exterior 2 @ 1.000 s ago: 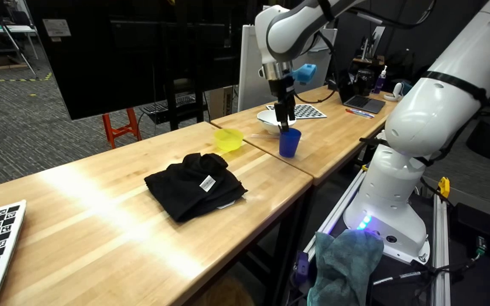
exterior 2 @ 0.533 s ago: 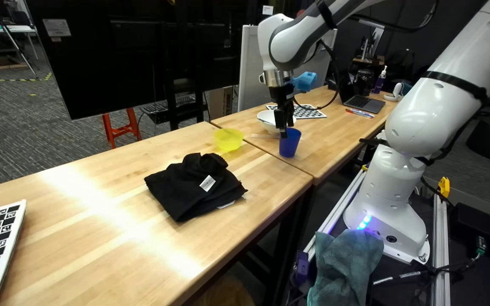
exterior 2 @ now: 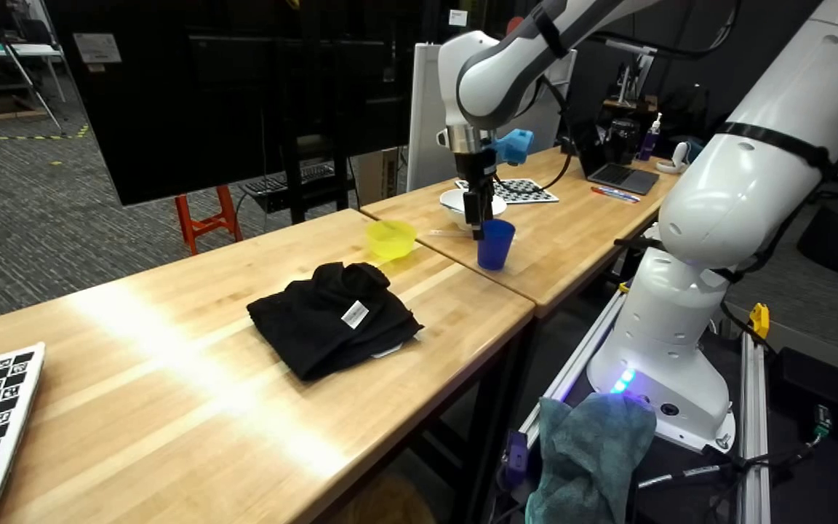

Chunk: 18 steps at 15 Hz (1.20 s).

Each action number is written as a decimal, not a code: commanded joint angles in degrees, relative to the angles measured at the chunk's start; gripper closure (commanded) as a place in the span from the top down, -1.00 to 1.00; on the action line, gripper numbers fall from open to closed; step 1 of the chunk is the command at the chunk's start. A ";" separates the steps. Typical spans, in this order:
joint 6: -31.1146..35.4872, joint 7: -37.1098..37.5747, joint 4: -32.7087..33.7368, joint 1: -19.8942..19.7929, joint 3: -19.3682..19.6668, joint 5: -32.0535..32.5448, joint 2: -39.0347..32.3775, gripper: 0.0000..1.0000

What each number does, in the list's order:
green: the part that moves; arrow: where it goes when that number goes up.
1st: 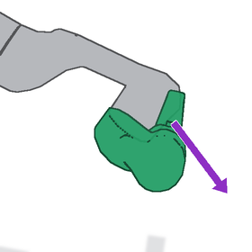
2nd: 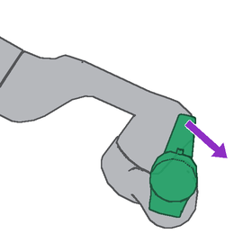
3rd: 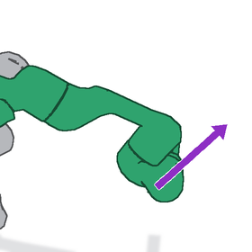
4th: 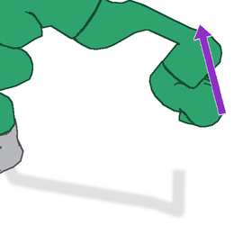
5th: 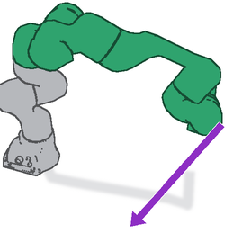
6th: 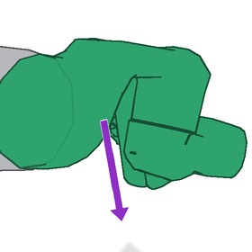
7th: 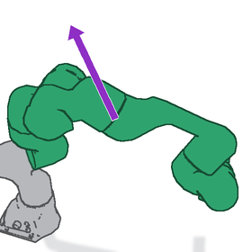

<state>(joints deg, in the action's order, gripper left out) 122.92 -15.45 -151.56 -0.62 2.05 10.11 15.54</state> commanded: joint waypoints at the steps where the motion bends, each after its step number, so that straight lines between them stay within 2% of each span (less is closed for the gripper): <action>1: 2.20 -3.06 0.68 0.15 0.84 0.34 -2.01 1.00; 6: 3.04 -5.91 1.30 -0.28 1.54 0.76 -3.50 1.00; 7: 2.96 -6.30 1.44 -0.38 1.63 0.90 -3.61 0.63; 10: 2.78 -6.86 1.78 -0.53 1.81 1.25 -3.76 0.23; 14: 2.83 -7.00 2.00 -0.54 1.84 1.15 -3.75 -0.44; 18: 2.95 -6.99 1.95 -0.55 1.87 1.01 -3.86 -0.97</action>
<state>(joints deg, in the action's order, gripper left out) 125.63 -21.70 -149.97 -1.09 3.68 10.76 12.03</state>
